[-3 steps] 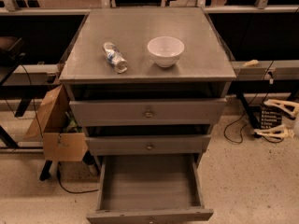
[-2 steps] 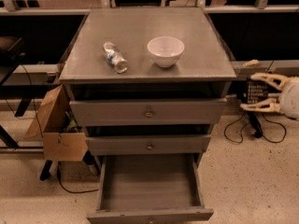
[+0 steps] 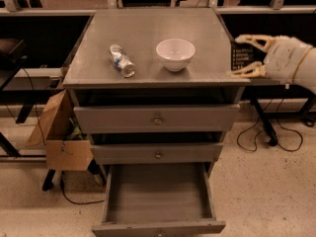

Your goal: Pick rxbar chocolate from bottom drawer and place on counter

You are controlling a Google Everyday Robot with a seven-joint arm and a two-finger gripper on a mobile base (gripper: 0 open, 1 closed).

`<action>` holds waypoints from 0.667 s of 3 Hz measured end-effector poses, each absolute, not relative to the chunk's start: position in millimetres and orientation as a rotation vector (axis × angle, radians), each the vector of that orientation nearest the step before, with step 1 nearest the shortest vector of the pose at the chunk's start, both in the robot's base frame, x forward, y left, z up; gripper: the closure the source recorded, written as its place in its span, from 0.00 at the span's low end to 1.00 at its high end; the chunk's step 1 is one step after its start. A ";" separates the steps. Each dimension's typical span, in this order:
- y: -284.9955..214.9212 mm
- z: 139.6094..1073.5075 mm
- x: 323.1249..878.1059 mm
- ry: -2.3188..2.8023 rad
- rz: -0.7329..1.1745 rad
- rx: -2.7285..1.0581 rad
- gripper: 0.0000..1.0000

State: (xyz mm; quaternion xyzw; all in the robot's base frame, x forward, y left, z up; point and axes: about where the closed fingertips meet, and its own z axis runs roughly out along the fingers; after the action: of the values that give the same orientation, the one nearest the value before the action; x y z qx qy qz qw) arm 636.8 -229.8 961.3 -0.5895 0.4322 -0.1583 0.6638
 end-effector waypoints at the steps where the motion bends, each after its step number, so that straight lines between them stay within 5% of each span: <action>1: -202.2 976.2 671.9 0.952 -0.342 -1.349 1.00; 2: -183.2 968.0 705.1 0.967 -0.329 -1.382 1.00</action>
Offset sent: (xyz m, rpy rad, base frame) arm 0.1091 0.0626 -0.0047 -0.0604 0.0600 0.0378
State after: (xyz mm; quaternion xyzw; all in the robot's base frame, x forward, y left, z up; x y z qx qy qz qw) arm 705.1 -183.2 968.0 -0.6090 0.4262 -0.1451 0.6530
